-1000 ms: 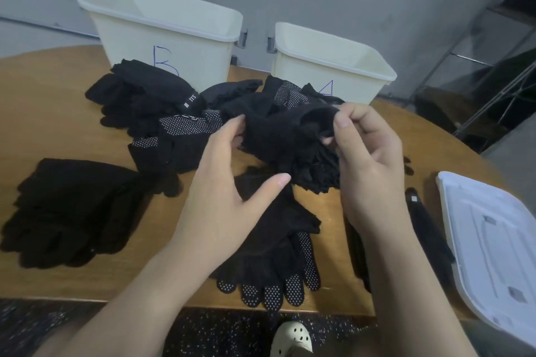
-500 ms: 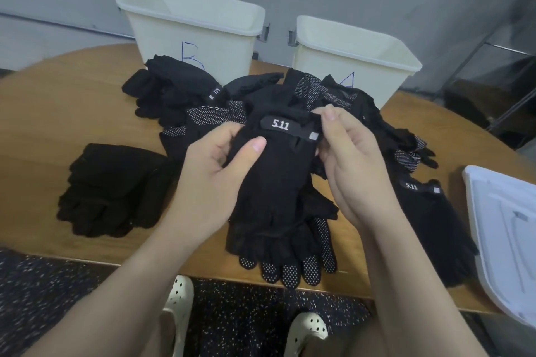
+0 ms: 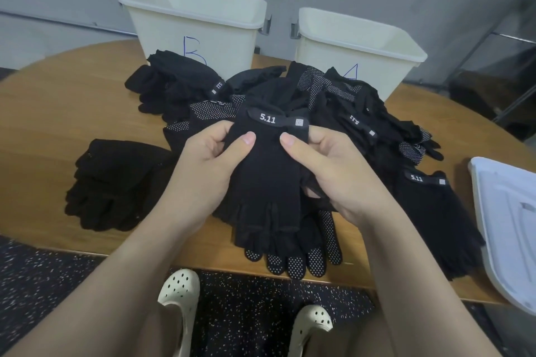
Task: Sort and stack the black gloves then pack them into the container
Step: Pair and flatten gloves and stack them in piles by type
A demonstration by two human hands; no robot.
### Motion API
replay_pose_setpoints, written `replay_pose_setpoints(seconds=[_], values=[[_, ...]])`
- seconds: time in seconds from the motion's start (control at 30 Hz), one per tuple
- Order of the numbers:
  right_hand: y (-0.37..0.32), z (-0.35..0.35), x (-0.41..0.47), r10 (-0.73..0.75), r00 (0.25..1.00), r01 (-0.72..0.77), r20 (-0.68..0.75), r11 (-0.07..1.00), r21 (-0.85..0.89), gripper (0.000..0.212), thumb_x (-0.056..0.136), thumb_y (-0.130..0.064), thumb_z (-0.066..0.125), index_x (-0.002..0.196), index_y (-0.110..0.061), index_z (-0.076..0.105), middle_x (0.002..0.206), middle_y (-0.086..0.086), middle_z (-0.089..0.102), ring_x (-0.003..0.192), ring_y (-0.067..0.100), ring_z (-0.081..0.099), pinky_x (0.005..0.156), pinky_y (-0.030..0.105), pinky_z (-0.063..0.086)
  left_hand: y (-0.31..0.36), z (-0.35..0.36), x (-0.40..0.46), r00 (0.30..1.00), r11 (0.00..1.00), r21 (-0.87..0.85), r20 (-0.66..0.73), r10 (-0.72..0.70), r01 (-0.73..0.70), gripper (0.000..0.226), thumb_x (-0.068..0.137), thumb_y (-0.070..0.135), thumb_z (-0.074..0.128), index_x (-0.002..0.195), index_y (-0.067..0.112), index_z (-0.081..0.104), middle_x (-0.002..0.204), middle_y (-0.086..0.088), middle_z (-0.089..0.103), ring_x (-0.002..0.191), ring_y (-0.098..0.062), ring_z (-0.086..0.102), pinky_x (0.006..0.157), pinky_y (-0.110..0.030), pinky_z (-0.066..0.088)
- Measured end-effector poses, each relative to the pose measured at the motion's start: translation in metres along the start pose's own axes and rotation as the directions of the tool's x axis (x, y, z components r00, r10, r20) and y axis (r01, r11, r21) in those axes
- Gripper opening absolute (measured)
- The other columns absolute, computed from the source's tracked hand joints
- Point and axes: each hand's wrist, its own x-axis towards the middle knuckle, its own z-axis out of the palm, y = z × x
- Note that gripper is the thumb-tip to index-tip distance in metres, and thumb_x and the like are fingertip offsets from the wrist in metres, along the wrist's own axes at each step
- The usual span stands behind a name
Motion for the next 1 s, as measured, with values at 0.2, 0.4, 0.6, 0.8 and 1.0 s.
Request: replay_pose_setpoints(seconds=[0.2,0.4,0.6,0.8,1.0], values=[[0.024,-0.009,0.007,-0.094,0.991,0.05,-0.09,0.913,-0.405,0.06,0.087,-0.062,0.064,0.097,-0.003,0.07,0.079,0.022,0.069,0.074,0.037,0.066,0.077,0.05,0.059,-0.006,-0.008,-0.001,0.988,0.936,0.339,0.082,-0.13,0.095,0.018,0.102,0.025,0.062,0.094,0.012,0.072,0.09,-0.003,0.079,0.086,-0.022,0.077,0.084,-0.051,0.062],[0.029,-0.021,0.002,-0.097,0.987,0.013,-0.132,0.852,-0.523,0.028,0.094,-0.042,0.072,0.081,-0.018,0.073,0.062,0.018,0.06,0.055,0.023,0.046,0.063,0.039,0.047,-0.008,-0.01,-0.003,0.952,0.788,0.6,0.139,-0.274,0.139,0.031,0.1,0.042,0.062,0.082,0.016,0.065,0.048,-0.009,0.063,0.036,-0.018,0.049,0.047,-0.028,0.04],[0.039,-0.027,-0.003,-0.122,0.973,-0.036,-0.197,0.763,-0.646,0.029,0.091,-0.045,0.073,0.075,-0.022,0.067,0.05,0.0,0.051,0.051,0.01,0.043,0.063,0.036,0.048,-0.016,-0.013,0.001,0.971,0.71,0.696,0.083,-0.224,0.104,0.039,0.098,0.041,0.065,0.08,0.007,0.066,0.046,-0.001,0.06,0.039,-0.004,0.05,0.058,-0.025,0.039],[0.046,-0.032,-0.003,-0.108,0.975,-0.062,-0.194,0.708,-0.703,0.026,0.089,-0.045,0.075,0.075,-0.026,0.064,0.06,-0.002,0.059,0.056,0.009,0.05,0.067,0.039,0.055,-0.019,-0.021,0.005,0.992,0.673,0.737,0.023,-0.126,0.069,0.02,0.096,0.038,0.069,0.081,0.025,0.069,0.067,0.01,0.073,0.057,0.003,0.063,0.063,-0.022,0.043],[0.048,-0.029,-0.006,-0.062,0.979,-0.093,-0.192,0.704,-0.705,0.024,0.088,-0.051,0.073,0.084,-0.03,0.064,0.071,-0.01,0.06,0.072,0.006,0.053,0.07,0.03,0.052,-0.027,-0.018,0.016,0.996,0.733,0.675,-0.041,-0.073,0.081,0.018,0.093,0.045,0.07,0.097,0.027,0.071,0.076,0.01,0.071,0.071,-0.003,0.065,0.059,-0.019,0.044]])
